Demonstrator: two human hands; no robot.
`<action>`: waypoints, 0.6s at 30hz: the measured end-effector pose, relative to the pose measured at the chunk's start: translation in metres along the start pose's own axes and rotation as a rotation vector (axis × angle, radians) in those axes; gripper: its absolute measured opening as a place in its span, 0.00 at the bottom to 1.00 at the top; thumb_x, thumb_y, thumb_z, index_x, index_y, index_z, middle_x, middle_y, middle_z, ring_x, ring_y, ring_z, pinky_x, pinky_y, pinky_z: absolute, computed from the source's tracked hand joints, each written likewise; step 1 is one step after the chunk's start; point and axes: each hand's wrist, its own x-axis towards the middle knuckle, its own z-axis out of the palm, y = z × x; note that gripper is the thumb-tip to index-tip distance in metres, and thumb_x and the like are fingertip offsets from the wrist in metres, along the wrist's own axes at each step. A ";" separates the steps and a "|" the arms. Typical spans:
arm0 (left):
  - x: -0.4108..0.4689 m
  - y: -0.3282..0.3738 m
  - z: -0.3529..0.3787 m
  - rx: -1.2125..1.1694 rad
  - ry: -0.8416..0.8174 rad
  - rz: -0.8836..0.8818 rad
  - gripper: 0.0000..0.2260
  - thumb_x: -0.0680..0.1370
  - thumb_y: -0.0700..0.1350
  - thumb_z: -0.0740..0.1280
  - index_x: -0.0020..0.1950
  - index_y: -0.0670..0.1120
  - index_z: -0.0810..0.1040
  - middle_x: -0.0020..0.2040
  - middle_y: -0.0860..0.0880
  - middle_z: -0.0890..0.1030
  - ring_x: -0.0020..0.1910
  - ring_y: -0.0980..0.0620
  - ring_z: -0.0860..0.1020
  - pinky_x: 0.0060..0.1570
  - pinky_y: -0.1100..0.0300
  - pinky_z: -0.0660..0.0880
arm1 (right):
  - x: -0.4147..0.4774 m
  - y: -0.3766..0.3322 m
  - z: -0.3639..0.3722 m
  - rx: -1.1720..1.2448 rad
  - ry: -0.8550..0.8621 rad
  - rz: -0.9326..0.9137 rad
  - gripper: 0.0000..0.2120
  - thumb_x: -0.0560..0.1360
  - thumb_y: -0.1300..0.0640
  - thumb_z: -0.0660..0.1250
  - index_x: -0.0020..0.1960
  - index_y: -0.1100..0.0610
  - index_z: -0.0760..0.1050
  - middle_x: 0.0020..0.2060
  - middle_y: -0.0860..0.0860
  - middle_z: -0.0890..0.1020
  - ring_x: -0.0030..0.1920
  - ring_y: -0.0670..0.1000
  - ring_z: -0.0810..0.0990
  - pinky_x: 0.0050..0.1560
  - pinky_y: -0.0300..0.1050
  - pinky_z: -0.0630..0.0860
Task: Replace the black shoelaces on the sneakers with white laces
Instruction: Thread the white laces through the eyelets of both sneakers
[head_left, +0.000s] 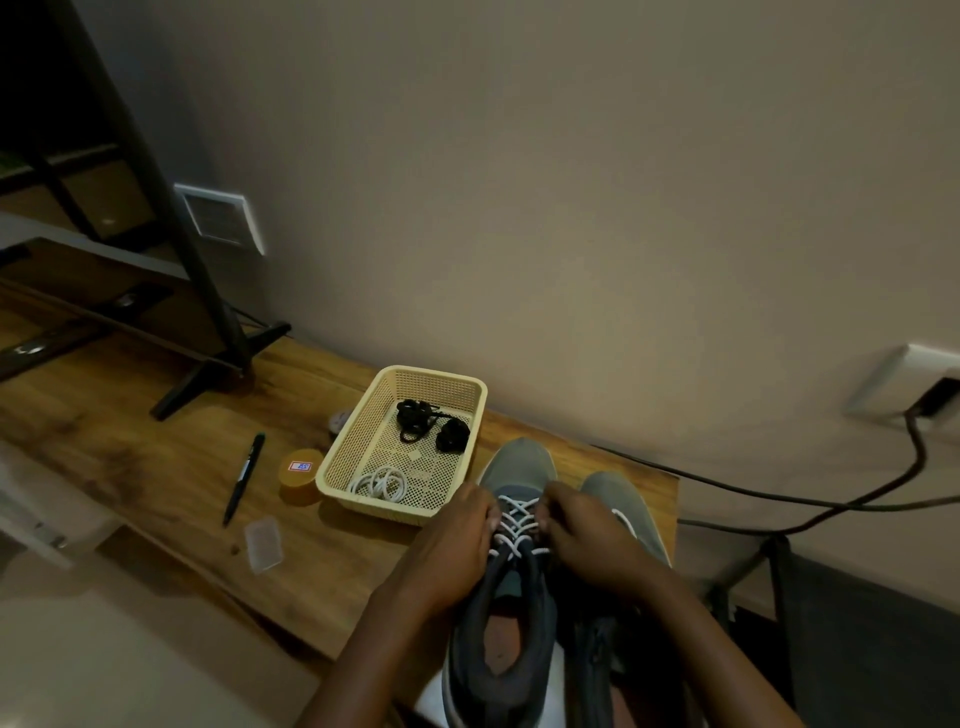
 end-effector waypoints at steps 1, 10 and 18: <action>0.000 -0.001 0.000 -0.010 0.004 -0.006 0.06 0.80 0.41 0.56 0.45 0.50 0.66 0.47 0.50 0.70 0.44 0.51 0.71 0.46 0.52 0.71 | 0.000 0.001 -0.001 0.007 -0.001 0.008 0.13 0.77 0.63 0.58 0.38 0.50 0.63 0.39 0.52 0.76 0.40 0.51 0.73 0.39 0.44 0.64; 0.006 0.003 -0.004 0.106 0.128 0.064 0.10 0.79 0.45 0.62 0.57 0.54 0.79 0.55 0.57 0.75 0.51 0.56 0.76 0.46 0.60 0.73 | 0.006 -0.002 -0.001 -0.051 0.142 -0.011 0.08 0.75 0.61 0.64 0.51 0.54 0.80 0.45 0.49 0.76 0.46 0.49 0.75 0.45 0.44 0.72; 0.007 0.004 0.002 0.127 0.125 0.032 0.06 0.80 0.46 0.59 0.53 0.48 0.74 0.53 0.53 0.71 0.45 0.53 0.75 0.40 0.59 0.69 | 0.002 -0.006 0.006 -0.171 0.058 -0.049 0.05 0.79 0.61 0.56 0.44 0.55 0.66 0.43 0.52 0.71 0.43 0.52 0.70 0.40 0.43 0.63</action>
